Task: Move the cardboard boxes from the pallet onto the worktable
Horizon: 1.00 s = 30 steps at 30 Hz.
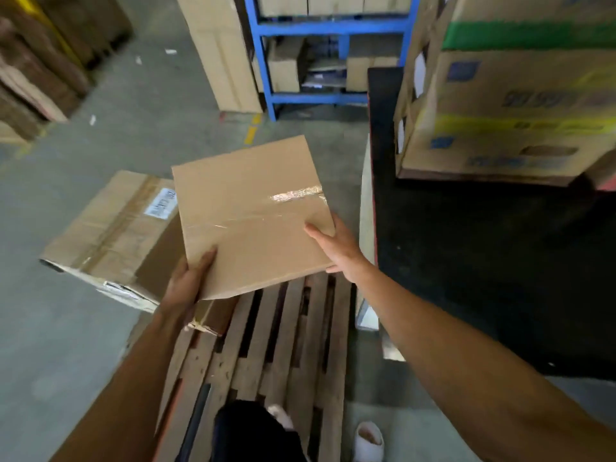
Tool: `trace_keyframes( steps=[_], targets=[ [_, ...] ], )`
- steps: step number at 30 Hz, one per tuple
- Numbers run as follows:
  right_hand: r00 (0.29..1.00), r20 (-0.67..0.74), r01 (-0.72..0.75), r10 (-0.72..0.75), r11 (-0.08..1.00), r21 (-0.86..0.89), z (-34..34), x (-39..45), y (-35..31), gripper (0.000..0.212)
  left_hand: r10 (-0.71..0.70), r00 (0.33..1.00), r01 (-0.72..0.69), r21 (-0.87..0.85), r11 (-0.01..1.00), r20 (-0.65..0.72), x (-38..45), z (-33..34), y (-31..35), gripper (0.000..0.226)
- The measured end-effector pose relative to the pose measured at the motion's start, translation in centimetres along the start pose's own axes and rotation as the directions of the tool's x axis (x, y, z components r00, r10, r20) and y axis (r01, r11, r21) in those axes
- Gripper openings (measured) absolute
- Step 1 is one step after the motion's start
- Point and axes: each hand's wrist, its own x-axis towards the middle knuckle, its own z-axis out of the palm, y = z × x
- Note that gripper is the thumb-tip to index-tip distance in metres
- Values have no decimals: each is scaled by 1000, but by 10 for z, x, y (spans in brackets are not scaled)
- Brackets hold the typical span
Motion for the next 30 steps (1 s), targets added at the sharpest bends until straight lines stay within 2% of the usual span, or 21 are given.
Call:
trace_keyframes(
  steps=[2,4,8,10,13,16,20,25,28,30],
  targets=[
    [997,-1,78,-78,997,-12,-24,-26,-20,57,63,998,-63,-23,998,7,-29,10,18,67],
    [993,-14,119,-119,993,-6,-52,-47,-34,55,112,993,-110,-37,993,34,-53,26,34,73],
    [973,-73,214,-217,976,-45,-100,-88,-56,67,197,979,-195,-56,979,50,-96,62,66,60],
    [956,-132,259,-262,965,-46,-125,-112,-63,65,228,972,-225,-62,972,55,-117,83,81,62],
    [931,-202,304,-303,952,-24,-164,-156,-72,59,282,957,-276,-79,958,66,-155,116,99,46],
    [934,-226,290,-276,957,29,-205,-200,-73,61,325,939,-315,-98,944,110,-191,147,111,41],
    [900,-314,330,-302,943,41,-267,-273,-63,60,361,915,-337,-154,929,179,-251,199,121,46],
    [841,-452,354,-298,934,43,-336,-344,-54,67,391,881,-341,-216,915,265,-326,268,134,28],
    [794,-521,393,-313,918,47,-382,-377,-53,67,428,832,-367,-229,902,352,-356,306,145,47],
    [746,-583,420,-321,907,38,-413,-398,-53,64,424,822,-359,-232,904,381,-377,336,155,52]
  ],
)
